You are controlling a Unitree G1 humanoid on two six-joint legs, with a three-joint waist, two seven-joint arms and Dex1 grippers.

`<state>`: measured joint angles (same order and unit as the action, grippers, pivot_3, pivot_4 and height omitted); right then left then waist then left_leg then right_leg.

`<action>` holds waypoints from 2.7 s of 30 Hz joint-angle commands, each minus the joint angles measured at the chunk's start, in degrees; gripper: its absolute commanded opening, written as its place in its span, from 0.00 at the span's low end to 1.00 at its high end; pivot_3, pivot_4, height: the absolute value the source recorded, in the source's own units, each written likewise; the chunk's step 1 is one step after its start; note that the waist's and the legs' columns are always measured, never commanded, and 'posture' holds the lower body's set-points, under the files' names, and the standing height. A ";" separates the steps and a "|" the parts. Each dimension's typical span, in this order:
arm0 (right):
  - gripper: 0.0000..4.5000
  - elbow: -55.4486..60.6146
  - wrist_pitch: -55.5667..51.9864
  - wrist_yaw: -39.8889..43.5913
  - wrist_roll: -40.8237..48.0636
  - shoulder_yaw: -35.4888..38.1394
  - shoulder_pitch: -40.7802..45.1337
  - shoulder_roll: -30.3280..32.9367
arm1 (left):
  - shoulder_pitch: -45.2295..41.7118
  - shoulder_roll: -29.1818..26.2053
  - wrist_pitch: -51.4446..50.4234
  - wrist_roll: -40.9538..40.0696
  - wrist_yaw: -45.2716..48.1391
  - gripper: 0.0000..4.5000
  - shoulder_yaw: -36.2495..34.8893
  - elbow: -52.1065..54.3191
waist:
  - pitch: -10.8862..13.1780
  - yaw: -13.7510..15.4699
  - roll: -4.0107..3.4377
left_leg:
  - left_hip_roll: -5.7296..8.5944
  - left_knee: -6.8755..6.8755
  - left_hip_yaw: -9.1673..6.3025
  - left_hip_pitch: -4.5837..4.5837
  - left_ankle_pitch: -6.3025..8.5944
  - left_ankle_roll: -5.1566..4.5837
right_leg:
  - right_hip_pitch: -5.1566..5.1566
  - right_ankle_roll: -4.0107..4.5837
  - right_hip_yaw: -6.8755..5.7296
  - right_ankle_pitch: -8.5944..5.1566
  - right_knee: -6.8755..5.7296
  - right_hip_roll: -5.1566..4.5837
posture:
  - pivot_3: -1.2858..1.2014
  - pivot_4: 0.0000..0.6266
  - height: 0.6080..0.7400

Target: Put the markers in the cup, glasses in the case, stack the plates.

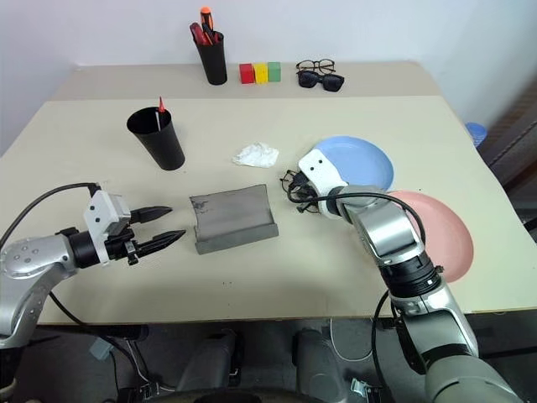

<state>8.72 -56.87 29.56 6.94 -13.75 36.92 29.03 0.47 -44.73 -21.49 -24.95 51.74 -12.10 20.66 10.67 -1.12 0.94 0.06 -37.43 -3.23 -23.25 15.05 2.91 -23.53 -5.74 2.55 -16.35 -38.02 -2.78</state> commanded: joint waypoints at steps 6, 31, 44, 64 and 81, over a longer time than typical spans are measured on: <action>0.86 -1.83 3.76 -0.10 -2.04 -0.90 1.78 -0.67 | -1.04 0.92 1.95 0.73 -0.39 0.63 0.81 0.55 | 0.00 0.00 0.00 | 0.00 0.02 0.00 0.00 0.00 0.00 | 0.00 0.00 0.00 0.00 0.01 0.00 | 0.52 0.24 1.00; 0.56 -2.31 1.41 5.41 -2.61 -3.03 2.00 0.76 | -1.60 0.53 1.32 0.66 -1.26 0.63 1.43 1.40 | 0.00 0.02 0.00 | 0.00 0.02 0.00 0.00 0.00 0.00 | 0.00 0.00 0.00 0.00 0.01 -0.01 | 0.52 0.24 1.00; 0.01 -2.90 1.54 5.40 -3.19 -3.31 3.01 1.52 | -1.55 0.91 0.67 0.93 -2.50 0.63 2.23 2.62 | -0.03 0.21 0.01 | 0.01 0.03 -0.01 0.10 0.00 0.00 | 0.11 0.00 0.00 0.00 0.04 -0.03 | 0.52 0.24 1.00; 0.01 -14.32 32.86 36.68 -0.10 -14.61 18.41 -3.07 | 1.55 -2.83 3.29 1.85 -2.30 0.63 -8.06 -7.46 | 0.00 -1.45 -0.03 | -0.04 0.14 0.00 0.12 0.00 0.00 | 0.02 0.01 -0.01 0.00 0.03 0.03 | 0.52 0.24 1.00; 0.22 -47.58 51.96 55.11 -4.51 -16.54 25.96 -13.64 | 7.96 0.36 2.70 0.80 -4.82 0.63 -10.51 -1.12 | 0.01 -1.50 -0.04 | -0.03 0.19 -0.02 0.11 0.00 0.02 | -0.05 0.01 -0.05 0.01 0.01 -0.12 | 0.52 0.24 1.00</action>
<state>-37.18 -6.01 85.61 3.04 -31.89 61.47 16.33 8.47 -44.35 -19.42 -23.29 47.15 -20.64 18.22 10.68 -2.62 0.90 0.03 -37.22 -3.25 -23.14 15.05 2.94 -23.58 -5.72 2.50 -16.35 -38.02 -2.90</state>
